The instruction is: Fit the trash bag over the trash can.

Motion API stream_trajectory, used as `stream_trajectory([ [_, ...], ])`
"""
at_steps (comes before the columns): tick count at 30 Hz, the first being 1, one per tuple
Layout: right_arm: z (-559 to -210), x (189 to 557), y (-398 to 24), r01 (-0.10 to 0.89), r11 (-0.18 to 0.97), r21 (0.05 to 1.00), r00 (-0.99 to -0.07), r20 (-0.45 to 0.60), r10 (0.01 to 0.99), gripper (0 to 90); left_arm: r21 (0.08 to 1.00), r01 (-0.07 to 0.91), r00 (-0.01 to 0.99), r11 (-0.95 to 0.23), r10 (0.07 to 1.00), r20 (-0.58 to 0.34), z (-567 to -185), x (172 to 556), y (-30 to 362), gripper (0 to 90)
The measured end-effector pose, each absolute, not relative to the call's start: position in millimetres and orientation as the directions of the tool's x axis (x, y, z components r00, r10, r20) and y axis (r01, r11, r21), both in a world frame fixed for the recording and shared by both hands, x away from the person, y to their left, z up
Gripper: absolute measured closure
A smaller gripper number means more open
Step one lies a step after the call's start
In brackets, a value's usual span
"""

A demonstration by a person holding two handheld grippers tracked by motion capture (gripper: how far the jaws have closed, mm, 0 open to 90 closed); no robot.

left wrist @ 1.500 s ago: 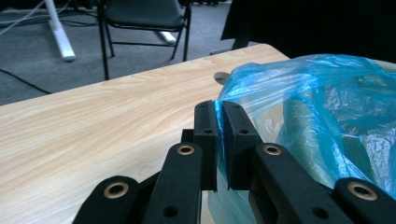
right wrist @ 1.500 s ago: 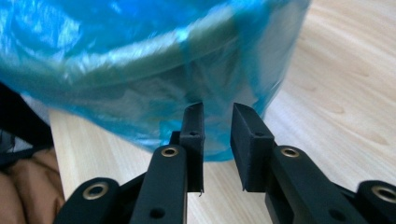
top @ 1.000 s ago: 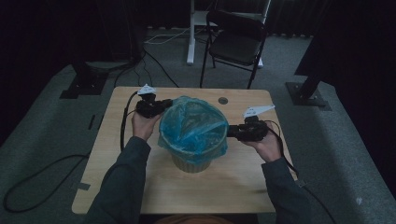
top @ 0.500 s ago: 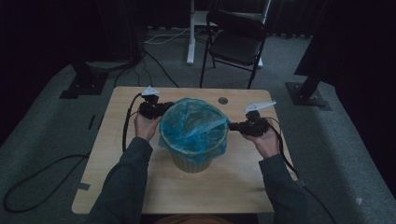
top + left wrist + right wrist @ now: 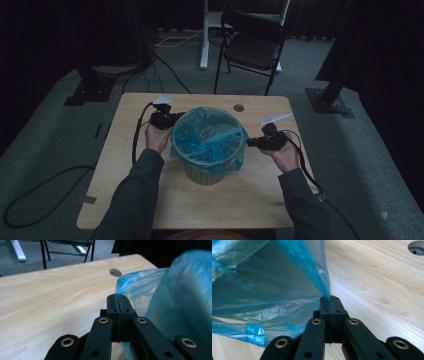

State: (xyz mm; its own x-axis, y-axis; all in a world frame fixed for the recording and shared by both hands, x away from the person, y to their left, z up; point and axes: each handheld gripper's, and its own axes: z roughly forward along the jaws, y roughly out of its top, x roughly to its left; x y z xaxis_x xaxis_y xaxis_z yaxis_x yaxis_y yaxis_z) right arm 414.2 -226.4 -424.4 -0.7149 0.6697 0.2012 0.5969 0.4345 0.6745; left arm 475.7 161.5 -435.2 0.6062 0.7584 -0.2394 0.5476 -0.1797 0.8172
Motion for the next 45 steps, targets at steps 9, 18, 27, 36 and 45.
stream_trajectory([
  [9, -417, 413, -228, 0.575, 0.414, 0.705, -0.714, 0.185, 0.675, 89.7, 0.775, 0.597, 0.592, -0.206, 0.765, -0.252, -462, 458, 179, 89.3],
  [18, -422, 421, -223, 0.585, 0.423, 0.691, -0.708, 0.181, 0.683, 89.9, 0.772, 0.587, 0.643, -0.243, 0.720, -0.262, -469, 431, 179, 89.1],
  [27, -422, 424, -225, 0.590, 0.414, 0.693, -0.697, 0.179, 0.694, 88.8, 0.781, 0.563, 0.695, -0.270, 0.665, -0.271, -467, 408, 170, 88.7],
  [36, -418, 416, -224, 0.558, 0.439, 0.704, -0.726, 0.158, 0.669, 78.8, 0.814, 0.529, 0.693, -0.243, 0.677, -0.248, -459, 400, 179, 78.5],
  [45, -413, 402, -228, 0.522, 0.457, 0.720, -0.750, 0.132, 0.648, 67.3, 0.862, 0.479, 0.680, -0.164, 0.691, -0.246, -435, 394, 200, 71.3],
])
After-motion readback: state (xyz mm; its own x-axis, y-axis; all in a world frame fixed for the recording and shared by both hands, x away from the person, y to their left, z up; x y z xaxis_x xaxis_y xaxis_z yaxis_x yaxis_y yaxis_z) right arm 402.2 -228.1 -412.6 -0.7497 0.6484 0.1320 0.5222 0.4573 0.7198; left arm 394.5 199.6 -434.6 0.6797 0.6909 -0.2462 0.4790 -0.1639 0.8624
